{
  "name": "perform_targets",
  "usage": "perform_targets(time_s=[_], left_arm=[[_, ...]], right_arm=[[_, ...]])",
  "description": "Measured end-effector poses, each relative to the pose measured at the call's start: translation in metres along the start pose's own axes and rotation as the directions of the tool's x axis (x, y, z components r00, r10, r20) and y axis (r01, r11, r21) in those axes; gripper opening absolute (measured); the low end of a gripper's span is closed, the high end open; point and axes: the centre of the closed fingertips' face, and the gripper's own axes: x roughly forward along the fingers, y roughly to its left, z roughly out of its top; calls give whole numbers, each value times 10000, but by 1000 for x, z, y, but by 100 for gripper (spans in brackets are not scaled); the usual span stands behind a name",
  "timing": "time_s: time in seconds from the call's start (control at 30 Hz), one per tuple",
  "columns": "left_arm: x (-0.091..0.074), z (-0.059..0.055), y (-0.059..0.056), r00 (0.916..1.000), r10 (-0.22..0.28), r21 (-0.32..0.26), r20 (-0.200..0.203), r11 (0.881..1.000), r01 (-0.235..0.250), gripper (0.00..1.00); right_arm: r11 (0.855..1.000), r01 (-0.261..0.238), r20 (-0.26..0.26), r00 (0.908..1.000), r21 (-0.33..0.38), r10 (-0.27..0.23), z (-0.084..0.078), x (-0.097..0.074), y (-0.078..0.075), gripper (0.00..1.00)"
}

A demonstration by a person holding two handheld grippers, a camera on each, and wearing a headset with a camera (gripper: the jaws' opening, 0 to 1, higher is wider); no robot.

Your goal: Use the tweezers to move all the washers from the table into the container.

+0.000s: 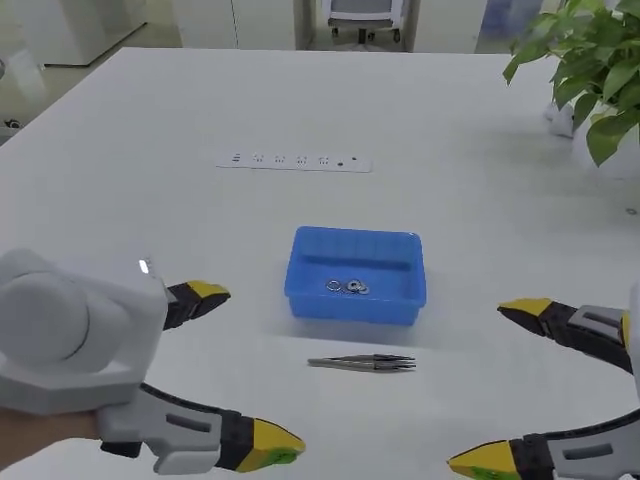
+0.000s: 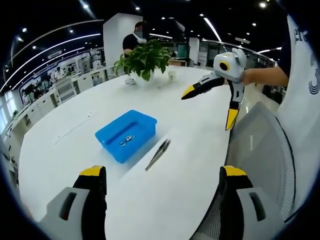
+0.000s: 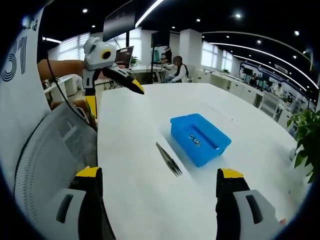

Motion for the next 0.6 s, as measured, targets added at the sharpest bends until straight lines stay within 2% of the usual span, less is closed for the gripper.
perform_targets(time_s=[0.2,0.33,0.6], left_arm=[[1,0,3,10000,83,-137,47,9999,-82,99],[3,1,4,9999,91,-218,98,9997,-89,99],[4,0,2,10000,-38,-214,33,9998,38,99]], right_arm=[[10000,-51,-164,9999,-9,51,-2,3,0,94],[10000,-66,-67,10000,-27,66,1,3,-1,93],[9999,-139,-184,9997,90,140,-4,2,-1,93]])
